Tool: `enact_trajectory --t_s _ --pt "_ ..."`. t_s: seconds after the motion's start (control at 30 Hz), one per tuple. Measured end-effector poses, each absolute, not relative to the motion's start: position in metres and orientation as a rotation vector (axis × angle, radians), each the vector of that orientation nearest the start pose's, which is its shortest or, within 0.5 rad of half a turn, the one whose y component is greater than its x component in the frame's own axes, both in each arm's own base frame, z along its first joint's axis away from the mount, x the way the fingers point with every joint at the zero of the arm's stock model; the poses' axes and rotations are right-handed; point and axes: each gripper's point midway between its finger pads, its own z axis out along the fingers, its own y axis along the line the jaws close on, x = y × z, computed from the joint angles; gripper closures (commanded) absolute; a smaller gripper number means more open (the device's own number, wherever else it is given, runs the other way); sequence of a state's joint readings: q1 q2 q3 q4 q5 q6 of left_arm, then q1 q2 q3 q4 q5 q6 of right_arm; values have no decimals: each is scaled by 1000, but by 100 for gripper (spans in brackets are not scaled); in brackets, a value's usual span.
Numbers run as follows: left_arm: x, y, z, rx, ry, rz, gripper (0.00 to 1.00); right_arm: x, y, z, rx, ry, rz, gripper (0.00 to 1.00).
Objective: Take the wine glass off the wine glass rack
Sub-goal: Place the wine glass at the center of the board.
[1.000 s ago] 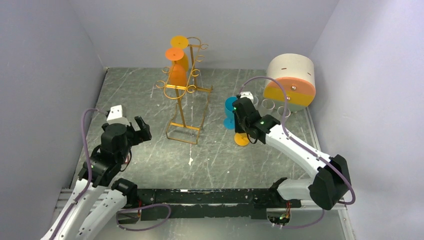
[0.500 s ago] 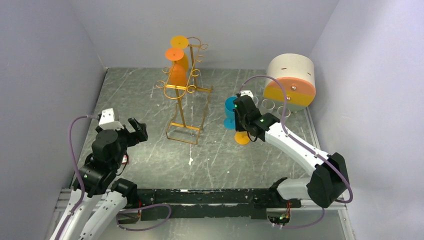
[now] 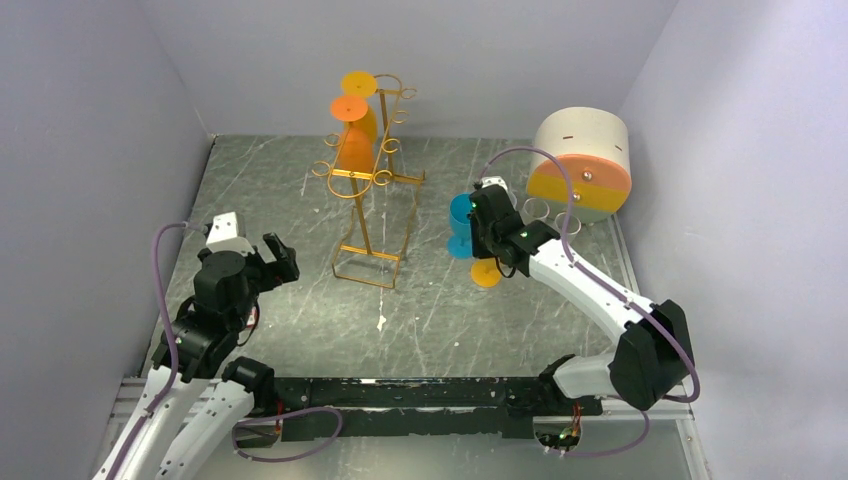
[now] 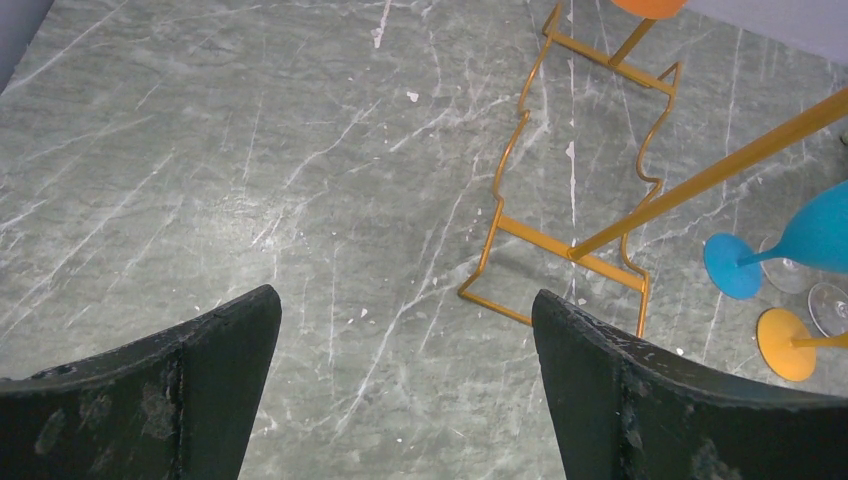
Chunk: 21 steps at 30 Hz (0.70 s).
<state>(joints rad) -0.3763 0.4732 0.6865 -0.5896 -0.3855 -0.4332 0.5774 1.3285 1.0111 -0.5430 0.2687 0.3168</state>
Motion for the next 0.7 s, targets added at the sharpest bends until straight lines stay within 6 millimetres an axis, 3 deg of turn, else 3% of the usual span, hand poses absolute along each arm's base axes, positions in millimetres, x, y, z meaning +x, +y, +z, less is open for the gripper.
enact_trajectory --t_s 0.7 --pt "230 -33 208 -313 1947 -120 0 317 159 149 -168 2363 74 78"
